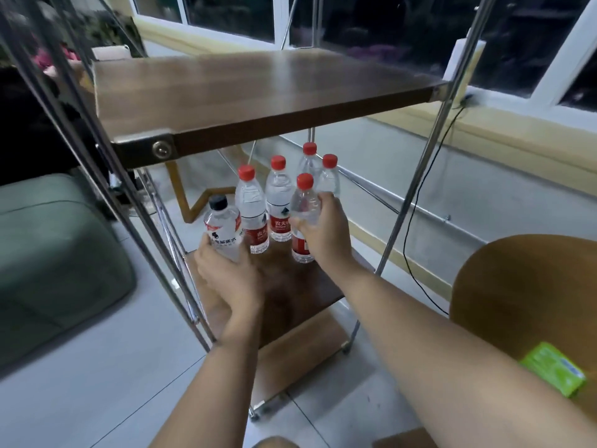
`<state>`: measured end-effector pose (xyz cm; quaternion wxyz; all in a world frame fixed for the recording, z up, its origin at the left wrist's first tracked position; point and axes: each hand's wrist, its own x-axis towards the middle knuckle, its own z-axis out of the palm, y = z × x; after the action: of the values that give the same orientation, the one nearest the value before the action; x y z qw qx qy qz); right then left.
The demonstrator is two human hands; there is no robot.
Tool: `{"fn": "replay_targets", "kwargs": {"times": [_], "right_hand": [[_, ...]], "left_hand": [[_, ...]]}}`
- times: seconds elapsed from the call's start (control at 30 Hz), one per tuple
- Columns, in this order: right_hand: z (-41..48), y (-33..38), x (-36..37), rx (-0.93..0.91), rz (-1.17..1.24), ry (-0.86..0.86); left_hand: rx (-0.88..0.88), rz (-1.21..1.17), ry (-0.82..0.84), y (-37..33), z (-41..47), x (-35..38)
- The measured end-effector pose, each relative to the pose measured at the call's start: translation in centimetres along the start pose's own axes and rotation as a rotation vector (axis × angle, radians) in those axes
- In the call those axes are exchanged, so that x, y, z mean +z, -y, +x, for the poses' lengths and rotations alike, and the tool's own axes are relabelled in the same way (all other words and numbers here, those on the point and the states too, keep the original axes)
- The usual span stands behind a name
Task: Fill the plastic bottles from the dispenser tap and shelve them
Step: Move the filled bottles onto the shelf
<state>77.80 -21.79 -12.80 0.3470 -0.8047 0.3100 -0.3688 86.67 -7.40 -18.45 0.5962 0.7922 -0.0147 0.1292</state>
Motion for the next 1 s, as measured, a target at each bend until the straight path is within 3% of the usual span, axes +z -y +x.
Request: {"fn": "replay_targets", "kwargs": {"times": [0.3, 0.5, 0.7, 1.0], "right_hand": [[2.3, -0.6, 1.6, -0.014, -0.081, 0.019], [0.1, -0.6, -1.1, 0.018, -0.022, 0.062], [-4.0, 1.3, -7.2, 0.141, 0.037, -0.013], [-13.1, 3.2, -19.1, 0.149, 0.104, -0.257]], "left_hand": [[-0.092, -0.051, -0.092, -2.5, 0.3, 1.7], [-0.137, -0.141, -0.051, -2.8, -0.8, 1.1], [-0.092, -0.139, 0.19, -3.6, -5.4, -1.1], [0.246, -0.167, 0.611, -11.1, -15.4, -2.9]]}}
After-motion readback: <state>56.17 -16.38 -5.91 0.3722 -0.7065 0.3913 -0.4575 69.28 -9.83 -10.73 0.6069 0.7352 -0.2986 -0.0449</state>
